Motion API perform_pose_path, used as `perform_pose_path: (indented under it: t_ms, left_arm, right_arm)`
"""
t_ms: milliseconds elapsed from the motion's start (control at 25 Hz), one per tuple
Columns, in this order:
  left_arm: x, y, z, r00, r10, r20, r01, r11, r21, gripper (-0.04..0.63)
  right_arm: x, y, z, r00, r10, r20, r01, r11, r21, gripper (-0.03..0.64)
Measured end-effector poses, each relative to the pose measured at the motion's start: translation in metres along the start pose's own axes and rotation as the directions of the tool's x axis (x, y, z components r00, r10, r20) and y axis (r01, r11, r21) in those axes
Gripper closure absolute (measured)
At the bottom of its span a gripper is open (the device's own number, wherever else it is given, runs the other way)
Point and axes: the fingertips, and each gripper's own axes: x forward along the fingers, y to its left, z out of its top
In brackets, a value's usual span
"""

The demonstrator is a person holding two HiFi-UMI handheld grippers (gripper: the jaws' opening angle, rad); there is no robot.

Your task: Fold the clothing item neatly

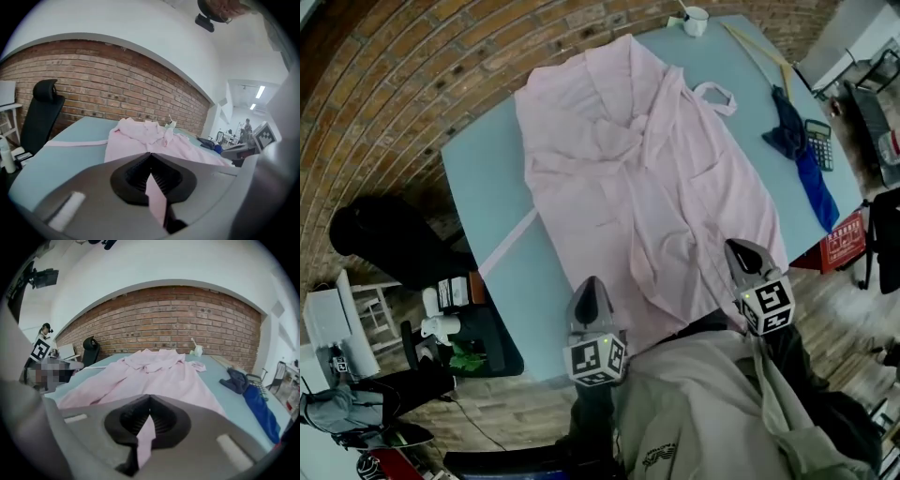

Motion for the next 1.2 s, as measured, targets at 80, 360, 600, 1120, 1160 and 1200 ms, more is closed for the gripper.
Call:
perform_pose_path:
  t_ms: [80, 360, 600, 1120, 1160, 1200]
  left_arm:
    - [-0.027, 0.000, -0.026, 0.998, 0.044, -0.043, -0.045, 0.999, -0.020, 0.588]
    - [-0.093, -0.015, -0.111, 0.976, 0.187, -0.107, -0.195, 0.979, -0.061, 0.558]
    - [-0.126, -0.023, -0.166, 0.941, 0.306, -0.142, -0.320, 0.944, -0.087, 0.307]
    - [-0.171, -0.013, -0.228, 0.919, 0.380, -0.109, -0.394, 0.862, -0.319, 0.126]
    - [-0.168, -0.007, -0.231, 0.925, 0.368, -0.100, -0.378, 0.854, -0.358, 0.114]
    - [-0.161, -0.003, -0.231, 0.935, 0.344, -0.085, -0.349, 0.850, -0.395, 0.112]
  right_arm:
    - [-0.026, -0.015, -0.014, 0.999, -0.030, 0.030, 0.031, 0.999, -0.017, 0.617]
    - [-0.093, -0.079, -0.098, 0.999, -0.046, 0.027, 0.042, 0.991, 0.130, 0.617]
    - [-0.119, -0.116, -0.150, 1.000, -0.029, -0.004, 0.030, 0.987, 0.155, 0.450]
    - [-0.095, -0.142, -0.208, 0.987, 0.154, 0.039, -0.156, 0.890, 0.428, 0.399]
    - [-0.096, -0.142, -0.208, 0.987, 0.156, 0.044, -0.160, 0.888, 0.432, 0.399]
    - [-0.095, -0.141, -0.207, 0.987, 0.155, 0.048, -0.161, 0.882, 0.442, 0.399]
